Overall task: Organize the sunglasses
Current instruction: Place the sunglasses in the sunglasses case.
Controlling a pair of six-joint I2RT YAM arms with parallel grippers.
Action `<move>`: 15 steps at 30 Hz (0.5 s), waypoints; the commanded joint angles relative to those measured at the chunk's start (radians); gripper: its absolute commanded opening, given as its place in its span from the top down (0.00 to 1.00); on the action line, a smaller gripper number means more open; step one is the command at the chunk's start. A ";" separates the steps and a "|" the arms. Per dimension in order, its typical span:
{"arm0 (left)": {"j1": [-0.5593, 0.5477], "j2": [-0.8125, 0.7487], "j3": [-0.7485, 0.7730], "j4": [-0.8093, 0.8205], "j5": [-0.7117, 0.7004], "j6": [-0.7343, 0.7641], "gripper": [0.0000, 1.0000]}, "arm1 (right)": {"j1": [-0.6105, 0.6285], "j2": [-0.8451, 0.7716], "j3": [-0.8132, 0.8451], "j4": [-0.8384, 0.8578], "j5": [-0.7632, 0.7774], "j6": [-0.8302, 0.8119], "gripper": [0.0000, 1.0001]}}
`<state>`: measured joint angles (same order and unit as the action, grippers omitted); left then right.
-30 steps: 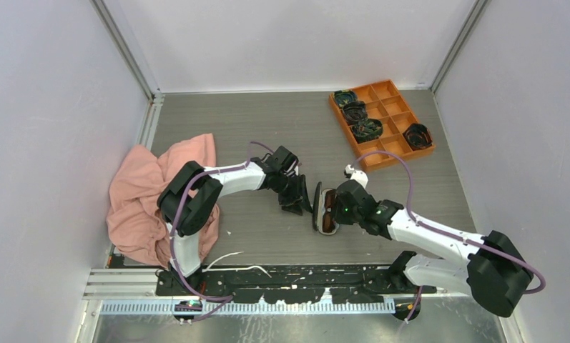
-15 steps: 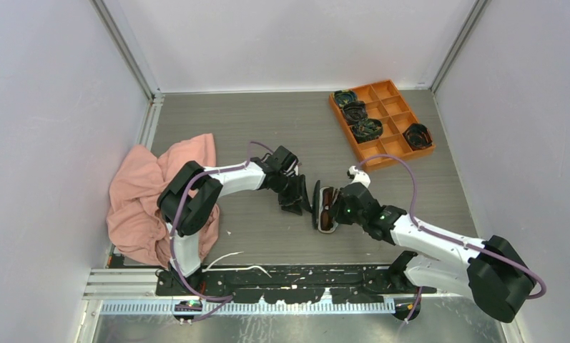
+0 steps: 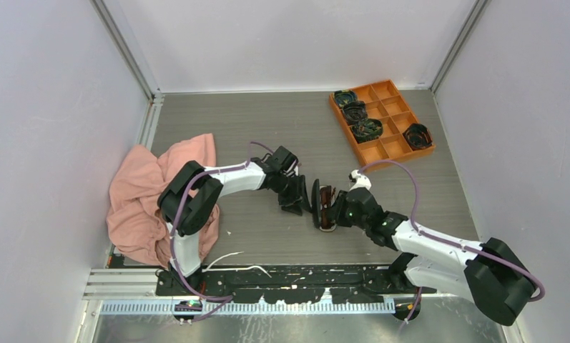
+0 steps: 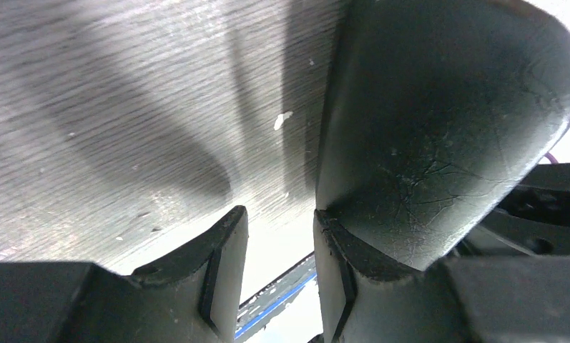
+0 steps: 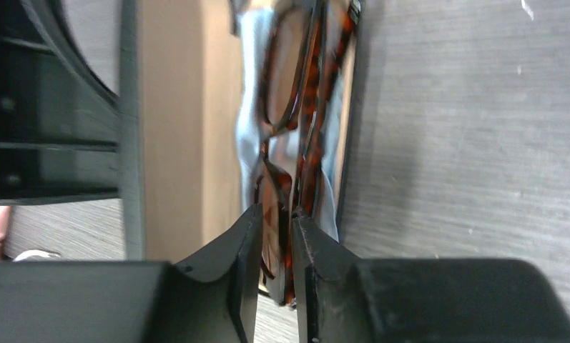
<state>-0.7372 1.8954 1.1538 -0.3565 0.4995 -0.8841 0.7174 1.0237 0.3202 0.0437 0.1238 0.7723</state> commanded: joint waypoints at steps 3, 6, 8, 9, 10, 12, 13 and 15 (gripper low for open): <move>-0.014 0.005 0.024 0.047 0.042 -0.006 0.59 | 0.007 -0.031 0.080 -0.213 0.018 -0.022 0.67; -0.014 0.003 0.024 0.046 0.042 -0.006 0.59 | 0.007 -0.088 0.116 -0.293 0.069 -0.032 0.65; -0.013 -0.002 0.026 0.045 0.041 -0.006 0.59 | 0.006 -0.131 0.129 -0.321 0.094 -0.039 0.64; -0.013 -0.004 0.029 0.042 0.040 -0.004 0.59 | 0.006 -0.148 0.134 -0.331 0.099 -0.039 0.63; -0.013 -0.004 0.031 0.038 0.039 -0.002 0.59 | 0.005 -0.165 0.137 -0.338 0.111 -0.040 0.63; -0.013 -0.006 0.041 0.027 0.033 0.003 0.59 | 0.006 -0.187 0.140 -0.351 0.132 -0.040 0.62; -0.014 -0.007 0.044 0.023 0.032 0.005 0.59 | 0.005 -0.194 0.140 -0.359 0.145 -0.038 0.62; -0.013 -0.009 0.051 0.013 0.028 0.008 0.60 | 0.001 -0.197 0.139 -0.373 0.168 -0.031 0.62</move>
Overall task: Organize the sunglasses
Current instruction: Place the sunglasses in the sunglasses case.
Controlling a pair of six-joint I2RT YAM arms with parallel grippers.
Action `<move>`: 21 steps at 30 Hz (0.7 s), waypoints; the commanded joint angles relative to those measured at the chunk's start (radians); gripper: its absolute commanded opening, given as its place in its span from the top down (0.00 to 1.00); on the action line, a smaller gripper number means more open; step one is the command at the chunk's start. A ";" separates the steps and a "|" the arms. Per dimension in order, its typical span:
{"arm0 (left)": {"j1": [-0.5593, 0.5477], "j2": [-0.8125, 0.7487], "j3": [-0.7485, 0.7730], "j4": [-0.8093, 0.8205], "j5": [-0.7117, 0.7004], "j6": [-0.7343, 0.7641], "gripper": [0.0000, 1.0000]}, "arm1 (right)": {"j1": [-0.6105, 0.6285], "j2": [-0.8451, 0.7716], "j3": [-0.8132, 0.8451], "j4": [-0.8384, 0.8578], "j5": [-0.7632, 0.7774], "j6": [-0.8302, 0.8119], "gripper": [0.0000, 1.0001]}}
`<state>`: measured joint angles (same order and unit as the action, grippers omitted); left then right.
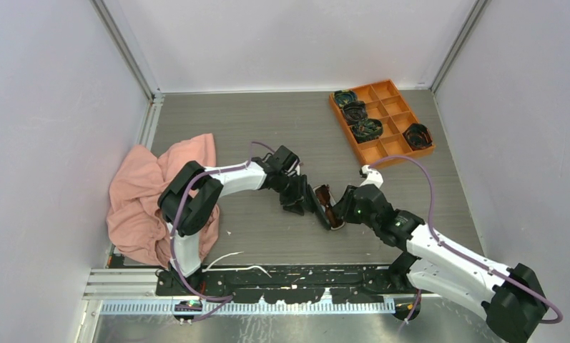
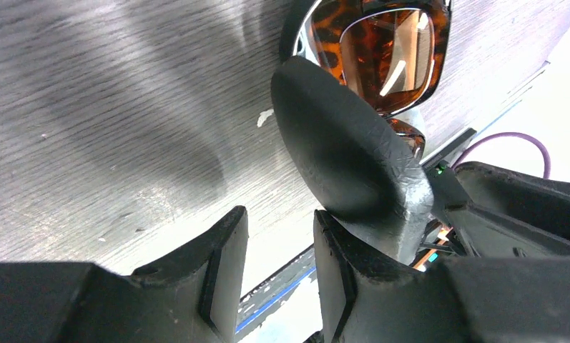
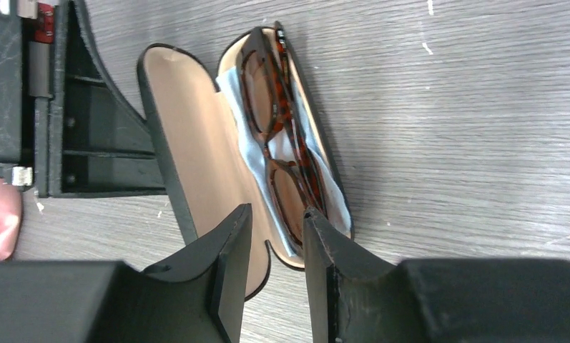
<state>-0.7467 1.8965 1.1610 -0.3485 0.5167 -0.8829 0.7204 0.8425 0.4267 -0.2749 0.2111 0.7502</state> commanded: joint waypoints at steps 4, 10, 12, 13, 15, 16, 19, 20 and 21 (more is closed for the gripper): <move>-0.003 -0.013 0.053 -0.003 0.009 0.009 0.59 | -0.027 0.015 0.037 -0.100 0.124 0.022 0.65; -0.005 -0.011 0.059 -0.004 0.010 0.006 0.60 | -0.128 0.125 0.061 -0.117 0.067 0.031 0.68; -0.005 -0.011 0.062 -0.007 0.011 0.005 0.59 | -0.144 0.163 0.077 -0.119 0.061 0.024 0.68; -0.005 -0.012 0.062 -0.006 0.011 0.005 0.59 | -0.150 0.185 0.085 -0.122 0.059 0.021 0.68; -0.003 -0.013 0.065 -0.009 0.009 0.005 0.59 | -0.154 0.231 0.101 -0.120 0.038 0.011 0.69; -0.004 -0.012 0.068 -0.010 0.009 0.005 0.59 | -0.154 0.254 0.107 -0.112 0.020 0.005 0.69; -0.004 -0.006 0.078 -0.013 0.010 0.005 0.59 | -0.154 0.314 0.122 -0.088 -0.032 -0.011 0.71; -0.005 -0.004 0.086 -0.014 0.011 0.005 0.60 | -0.153 0.333 0.120 -0.068 -0.050 -0.012 0.71; -0.004 -0.002 0.091 -0.018 0.011 0.005 0.59 | -0.154 0.345 0.118 -0.053 -0.064 -0.011 0.72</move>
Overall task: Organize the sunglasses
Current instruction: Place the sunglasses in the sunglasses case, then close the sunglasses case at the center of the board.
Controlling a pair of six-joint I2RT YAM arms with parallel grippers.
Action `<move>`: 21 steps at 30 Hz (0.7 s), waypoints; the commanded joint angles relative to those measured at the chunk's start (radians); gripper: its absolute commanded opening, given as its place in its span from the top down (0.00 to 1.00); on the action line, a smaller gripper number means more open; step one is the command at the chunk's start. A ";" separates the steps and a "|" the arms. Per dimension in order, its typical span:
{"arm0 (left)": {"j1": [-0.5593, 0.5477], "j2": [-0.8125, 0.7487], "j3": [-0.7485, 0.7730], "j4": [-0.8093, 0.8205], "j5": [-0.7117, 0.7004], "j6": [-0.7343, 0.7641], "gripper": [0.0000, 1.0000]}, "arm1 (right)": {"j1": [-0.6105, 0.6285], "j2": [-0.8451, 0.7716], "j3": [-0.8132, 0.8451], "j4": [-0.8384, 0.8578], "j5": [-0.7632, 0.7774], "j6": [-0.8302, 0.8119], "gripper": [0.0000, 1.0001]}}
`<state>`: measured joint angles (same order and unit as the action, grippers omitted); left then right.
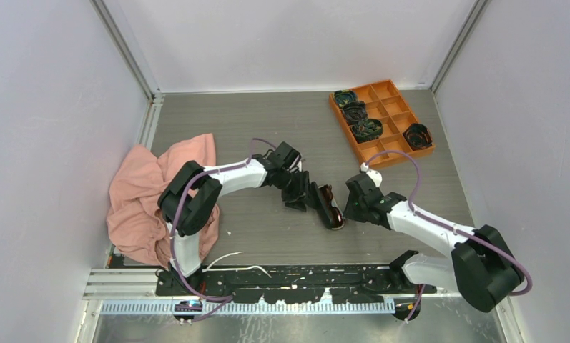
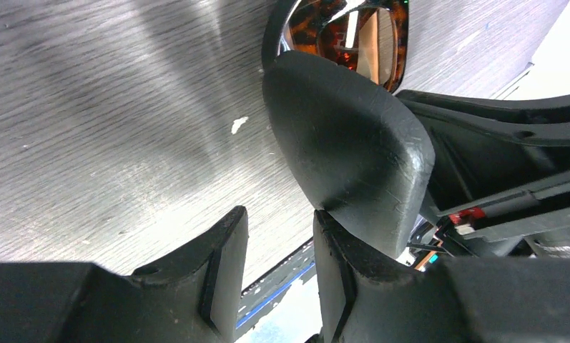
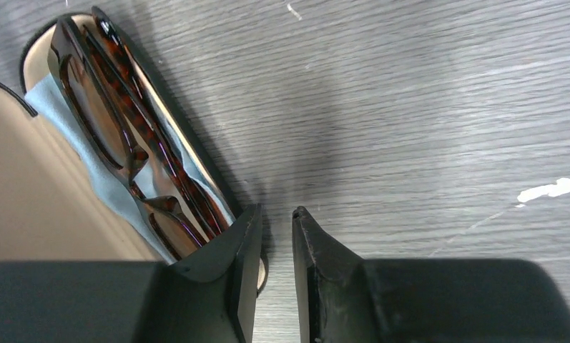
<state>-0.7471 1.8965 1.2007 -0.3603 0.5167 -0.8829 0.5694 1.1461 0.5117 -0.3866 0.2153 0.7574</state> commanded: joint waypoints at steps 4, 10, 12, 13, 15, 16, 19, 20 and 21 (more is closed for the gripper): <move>-0.004 -0.009 0.064 -0.006 0.004 -0.002 0.59 | -0.002 0.076 0.036 0.099 -0.116 -0.023 0.73; -0.013 0.018 0.096 -0.007 0.015 -0.007 0.59 | -0.003 0.143 0.047 0.153 -0.167 -0.023 0.77; -0.016 0.030 0.104 -0.007 0.014 -0.009 0.59 | -0.002 0.149 0.046 0.164 -0.173 -0.017 0.77; -0.018 0.034 0.108 -0.006 0.016 -0.010 0.60 | -0.003 0.150 0.047 0.169 -0.177 -0.015 0.77; -0.023 0.045 0.120 -0.006 0.019 -0.011 0.59 | -0.003 0.149 0.047 0.173 -0.182 -0.013 0.77; -0.026 0.049 0.126 -0.007 0.020 -0.011 0.60 | -0.002 0.149 0.047 0.171 -0.183 -0.013 0.77; -0.038 0.067 0.143 -0.007 0.021 -0.013 0.59 | -0.003 0.146 0.047 0.174 -0.182 -0.016 0.77; -0.041 0.073 0.145 -0.007 0.020 -0.014 0.59 | -0.003 0.146 0.047 0.175 -0.184 -0.015 0.77; -0.045 0.079 0.149 -0.006 0.021 -0.016 0.60 | -0.002 0.146 0.047 0.176 -0.185 -0.015 0.77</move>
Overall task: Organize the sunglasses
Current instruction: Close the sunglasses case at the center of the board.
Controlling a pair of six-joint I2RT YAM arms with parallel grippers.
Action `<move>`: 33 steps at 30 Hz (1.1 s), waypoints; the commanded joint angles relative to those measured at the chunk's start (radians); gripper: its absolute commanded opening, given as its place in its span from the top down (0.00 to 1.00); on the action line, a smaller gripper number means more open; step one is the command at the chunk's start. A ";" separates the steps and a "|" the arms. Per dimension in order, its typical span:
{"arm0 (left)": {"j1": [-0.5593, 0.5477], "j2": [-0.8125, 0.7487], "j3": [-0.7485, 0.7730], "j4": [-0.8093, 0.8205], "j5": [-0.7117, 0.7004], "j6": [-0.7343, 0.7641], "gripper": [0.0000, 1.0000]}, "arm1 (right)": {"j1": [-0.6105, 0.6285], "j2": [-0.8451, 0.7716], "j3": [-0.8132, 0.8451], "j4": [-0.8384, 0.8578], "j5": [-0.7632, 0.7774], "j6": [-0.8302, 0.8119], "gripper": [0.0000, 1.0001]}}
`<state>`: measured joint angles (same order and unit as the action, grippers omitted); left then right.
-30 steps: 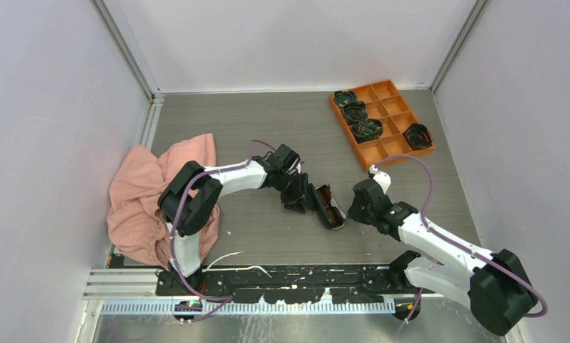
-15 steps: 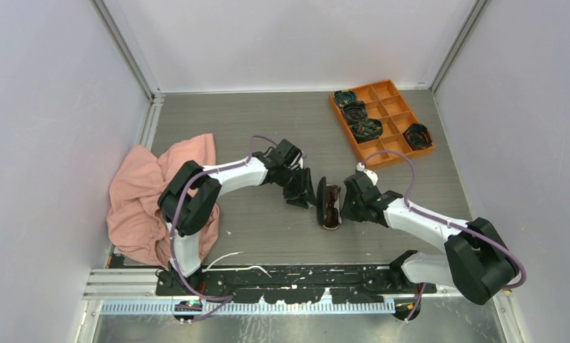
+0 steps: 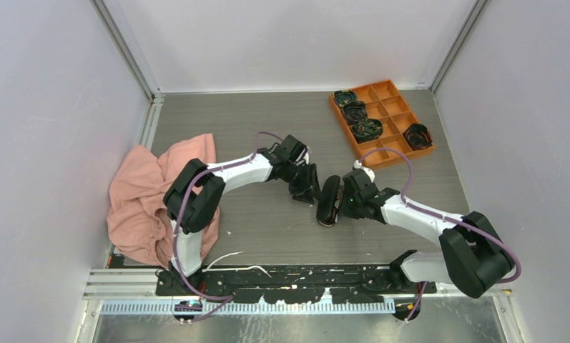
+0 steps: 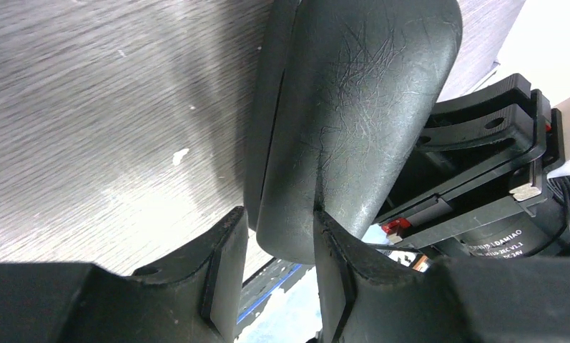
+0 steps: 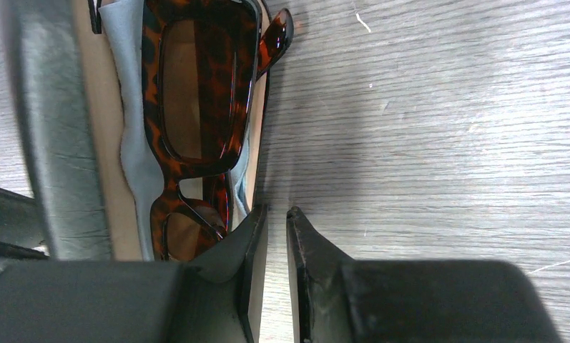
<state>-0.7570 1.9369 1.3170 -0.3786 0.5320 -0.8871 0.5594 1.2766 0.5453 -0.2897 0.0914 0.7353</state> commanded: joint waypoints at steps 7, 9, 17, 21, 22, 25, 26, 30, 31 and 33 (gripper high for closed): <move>-0.056 0.082 0.053 0.018 0.012 -0.016 0.59 | 0.008 0.021 0.009 0.087 -0.073 0.010 0.77; -0.057 0.081 0.052 0.018 0.008 -0.016 0.60 | 0.008 0.011 0.002 0.087 -0.072 0.012 0.77; -0.056 0.030 0.069 -0.045 -0.026 0.025 0.60 | 0.007 -0.100 -0.007 0.012 -0.043 0.012 0.77; -0.052 -0.014 0.063 -0.071 -0.044 0.040 0.60 | 0.007 -0.236 0.003 -0.093 0.024 -0.002 0.67; -0.048 -0.027 0.060 -0.072 -0.045 0.039 0.60 | 0.004 -0.267 0.008 -0.127 0.051 -0.006 0.63; -0.043 -0.059 0.053 -0.073 -0.051 0.037 0.60 | -0.004 -0.342 0.024 -0.198 0.092 -0.013 0.56; -0.042 -0.070 0.055 -0.074 -0.048 0.039 0.60 | -0.007 -0.361 0.032 -0.222 0.104 -0.012 0.53; -0.044 -0.078 0.105 -0.149 -0.076 0.075 0.53 | -0.010 -0.446 0.050 -0.292 0.181 0.009 0.45; -0.044 -0.083 0.115 -0.167 -0.096 0.086 0.51 | -0.010 -0.464 0.050 -0.301 0.197 0.014 0.41; -0.049 -0.096 0.126 -0.188 -0.135 0.101 0.48 | -0.011 -0.498 0.053 -0.317 0.212 0.022 0.36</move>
<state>-0.8032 1.9038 1.3956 -0.4961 0.4625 -0.8360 0.5537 0.8406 0.5537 -0.5339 0.2100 0.7410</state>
